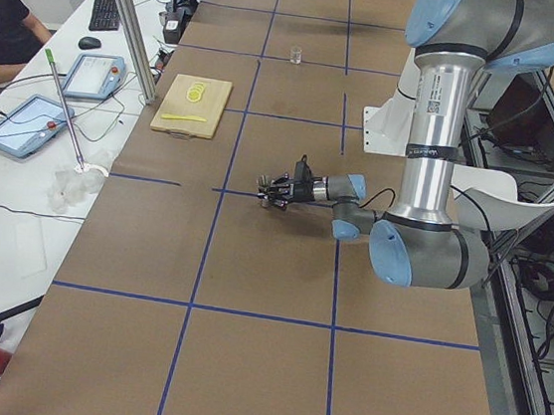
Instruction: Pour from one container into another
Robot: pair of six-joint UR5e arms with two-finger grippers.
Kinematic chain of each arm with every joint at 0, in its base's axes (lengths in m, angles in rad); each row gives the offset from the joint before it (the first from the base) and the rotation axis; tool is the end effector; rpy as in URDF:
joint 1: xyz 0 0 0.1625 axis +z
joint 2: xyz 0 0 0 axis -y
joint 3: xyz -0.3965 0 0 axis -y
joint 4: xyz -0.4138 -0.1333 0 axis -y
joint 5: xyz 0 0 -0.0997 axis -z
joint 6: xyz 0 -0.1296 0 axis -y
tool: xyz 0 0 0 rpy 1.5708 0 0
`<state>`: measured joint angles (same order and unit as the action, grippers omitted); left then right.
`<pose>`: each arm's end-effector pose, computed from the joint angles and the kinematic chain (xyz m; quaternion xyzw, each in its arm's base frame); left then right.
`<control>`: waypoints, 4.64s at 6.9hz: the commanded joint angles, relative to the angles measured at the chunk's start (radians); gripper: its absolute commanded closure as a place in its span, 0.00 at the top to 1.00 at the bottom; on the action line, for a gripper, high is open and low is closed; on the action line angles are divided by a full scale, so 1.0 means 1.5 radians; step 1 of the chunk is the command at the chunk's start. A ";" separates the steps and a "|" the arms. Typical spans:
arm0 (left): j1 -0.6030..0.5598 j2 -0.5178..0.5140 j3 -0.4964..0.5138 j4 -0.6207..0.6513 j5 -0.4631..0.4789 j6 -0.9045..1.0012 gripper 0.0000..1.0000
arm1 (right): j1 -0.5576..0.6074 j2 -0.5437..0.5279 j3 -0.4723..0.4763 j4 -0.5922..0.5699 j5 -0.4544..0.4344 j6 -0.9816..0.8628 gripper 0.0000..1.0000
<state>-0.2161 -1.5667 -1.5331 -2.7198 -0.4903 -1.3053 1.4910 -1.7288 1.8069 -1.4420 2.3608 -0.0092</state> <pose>0.4460 -0.3514 0.5144 0.5324 0.3335 -0.2523 0.7359 0.0039 -0.4683 0.5906 0.0817 -0.3859 -0.0805 0.9154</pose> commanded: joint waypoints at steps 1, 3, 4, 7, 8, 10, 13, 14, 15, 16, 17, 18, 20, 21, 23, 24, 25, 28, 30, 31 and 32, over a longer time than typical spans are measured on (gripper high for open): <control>-0.006 0.001 -0.008 -0.009 0.002 0.046 0.00 | 0.000 0.001 0.000 0.000 0.000 0.000 1.00; -0.008 0.002 -0.020 -0.068 0.001 0.092 0.00 | 0.000 0.003 -0.001 0.000 0.000 -0.001 1.00; -0.013 0.003 -0.022 -0.089 -0.002 0.103 0.00 | 0.000 0.004 -0.001 0.000 0.000 -0.001 1.00; -0.021 0.006 -0.032 -0.186 -0.001 0.194 0.00 | 0.000 0.005 -0.004 0.029 -0.001 -0.002 1.00; -0.020 0.004 -0.030 -0.197 -0.001 0.197 0.00 | -0.001 0.007 -0.003 0.030 -0.001 -0.002 1.00; -0.012 -0.007 0.001 -0.198 0.015 0.194 0.00 | -0.001 0.011 -0.002 0.030 -0.002 -0.002 1.00; -0.008 -0.012 0.011 -0.198 0.053 0.198 0.00 | -0.002 0.030 -0.003 0.030 -0.002 -0.001 1.00; -0.007 -0.025 0.012 -0.198 0.061 0.197 0.00 | -0.006 0.046 -0.002 0.030 -0.002 0.016 1.00; -0.006 -0.028 0.012 -0.198 0.068 0.201 0.00 | -0.030 0.072 -0.003 0.048 -0.004 0.058 1.00; -0.006 -0.027 0.011 -0.198 0.067 0.206 0.00 | -0.054 0.076 -0.004 0.114 -0.008 0.124 1.00; -0.006 -0.030 0.008 -0.198 0.066 0.238 0.00 | -0.094 0.077 -0.005 0.203 -0.038 0.234 1.00; -0.005 -0.031 0.004 -0.199 0.064 0.239 0.00 | -0.149 0.078 -0.003 0.286 -0.086 0.355 1.00; -0.004 -0.032 0.004 -0.208 0.063 0.250 0.00 | -0.248 0.079 0.015 0.402 -0.186 0.546 0.99; -0.004 -0.040 0.003 -0.207 0.062 0.253 0.00 | -0.295 0.079 0.049 0.402 -0.242 0.589 1.00; -0.004 -0.065 0.001 -0.208 0.063 0.326 0.00 | -0.383 0.068 0.115 0.401 -0.353 0.684 0.99; -0.004 -0.065 0.001 -0.208 0.062 0.327 0.00 | -0.449 0.055 0.144 0.401 -0.452 0.711 0.99; -0.004 -0.067 0.001 -0.208 0.063 0.328 0.00 | -0.511 0.033 0.171 0.401 -0.545 0.718 0.95; -0.004 -0.072 0.001 -0.207 0.062 0.330 0.00 | -0.762 -0.008 0.205 0.397 -0.942 0.799 0.98; -0.004 -0.074 0.000 -0.207 0.063 0.330 0.00 | -0.893 -0.036 0.168 0.399 -1.158 0.855 0.99; -0.005 -0.074 0.001 -0.207 0.063 0.330 0.00 | -0.923 -0.034 0.123 0.404 -1.220 0.882 0.99; -0.004 -0.077 0.001 -0.207 0.063 0.331 0.00 | -0.932 -0.027 0.084 0.404 -1.228 0.920 0.99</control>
<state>-0.2230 -1.6791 -1.5313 -3.0296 -0.3958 -0.8096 0.1323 -1.7757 2.0024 -0.8386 0.5809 1.3109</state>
